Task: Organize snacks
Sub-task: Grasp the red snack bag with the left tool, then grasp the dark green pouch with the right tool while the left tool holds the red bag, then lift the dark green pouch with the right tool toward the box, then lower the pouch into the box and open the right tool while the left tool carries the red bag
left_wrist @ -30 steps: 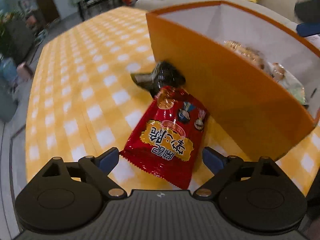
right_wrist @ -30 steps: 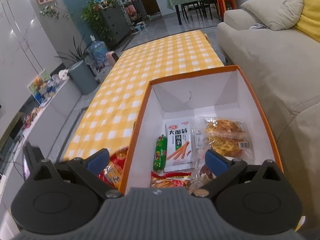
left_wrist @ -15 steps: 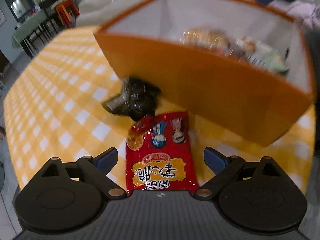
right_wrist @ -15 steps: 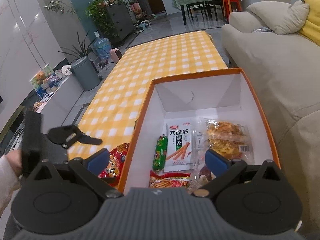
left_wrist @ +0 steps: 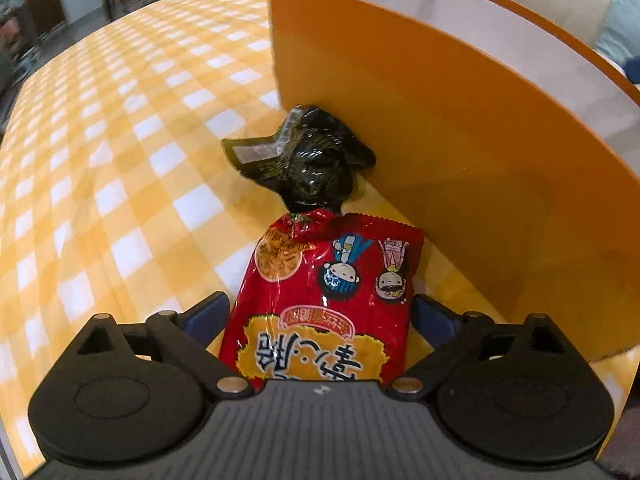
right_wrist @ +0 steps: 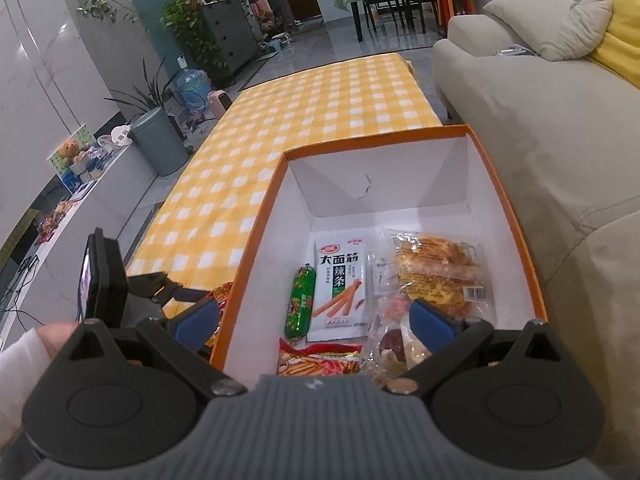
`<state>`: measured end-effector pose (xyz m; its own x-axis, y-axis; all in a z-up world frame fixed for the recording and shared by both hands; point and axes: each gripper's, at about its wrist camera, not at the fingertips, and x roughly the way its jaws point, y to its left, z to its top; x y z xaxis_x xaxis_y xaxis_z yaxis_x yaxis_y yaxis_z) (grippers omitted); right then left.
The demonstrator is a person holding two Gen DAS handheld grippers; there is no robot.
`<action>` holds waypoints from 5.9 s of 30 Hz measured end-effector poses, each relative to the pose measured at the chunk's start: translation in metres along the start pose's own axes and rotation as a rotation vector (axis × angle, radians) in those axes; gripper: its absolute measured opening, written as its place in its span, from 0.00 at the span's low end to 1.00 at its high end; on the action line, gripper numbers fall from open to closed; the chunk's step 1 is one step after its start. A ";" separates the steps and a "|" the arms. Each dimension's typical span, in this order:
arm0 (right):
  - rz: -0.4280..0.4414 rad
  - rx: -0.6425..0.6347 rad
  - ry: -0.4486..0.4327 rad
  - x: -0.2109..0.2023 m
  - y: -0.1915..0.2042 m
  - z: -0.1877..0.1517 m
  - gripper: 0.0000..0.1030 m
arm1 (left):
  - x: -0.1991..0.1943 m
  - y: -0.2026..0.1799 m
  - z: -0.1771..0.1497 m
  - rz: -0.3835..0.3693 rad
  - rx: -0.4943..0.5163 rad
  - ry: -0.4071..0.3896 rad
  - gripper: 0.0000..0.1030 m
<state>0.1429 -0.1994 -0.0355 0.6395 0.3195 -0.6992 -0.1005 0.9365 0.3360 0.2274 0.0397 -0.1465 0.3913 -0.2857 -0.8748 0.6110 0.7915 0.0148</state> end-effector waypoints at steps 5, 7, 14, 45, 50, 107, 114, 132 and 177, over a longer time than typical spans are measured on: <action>-0.003 -0.003 -0.010 -0.007 0.003 0.000 0.96 | -0.005 -0.007 0.002 0.054 -0.104 0.028 0.99; 0.006 0.001 -0.017 -0.011 0.005 0.000 0.96 | -0.008 -0.010 0.003 0.074 -0.136 0.034 0.91; 0.052 -0.014 -0.077 -0.037 0.010 -0.002 0.93 | -0.016 -0.017 -0.004 0.189 -0.354 0.048 0.84; -0.097 -0.585 0.318 0.117 0.185 0.064 0.54 | -0.091 0.089 -0.079 0.157 -0.889 -0.164 0.82; -0.277 -0.683 0.440 0.196 0.205 0.068 0.46 | -0.087 0.110 -0.092 0.014 -0.995 -0.152 0.82; -0.430 -0.780 0.555 0.268 0.175 0.038 0.39 | -0.078 0.104 -0.076 0.002 -0.881 -0.085 0.82; -0.175 -0.638 0.673 0.251 0.171 0.046 0.39 | -0.077 0.107 -0.077 0.014 -0.881 -0.071 0.82; -0.173 -0.373 0.611 0.251 0.165 0.035 0.86 | -0.078 0.103 -0.076 0.067 -0.882 -0.050 0.82; 0.101 -0.213 0.051 -0.025 0.071 0.116 0.55 | -0.216 -0.010 -0.001 0.207 -0.687 -0.352 0.82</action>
<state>0.2086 -0.1577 0.0791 0.5791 0.4146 -0.7019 -0.3241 0.9071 0.2685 0.1363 0.0938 0.0423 0.7149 -0.1601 -0.6807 -0.0134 0.9701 -0.2423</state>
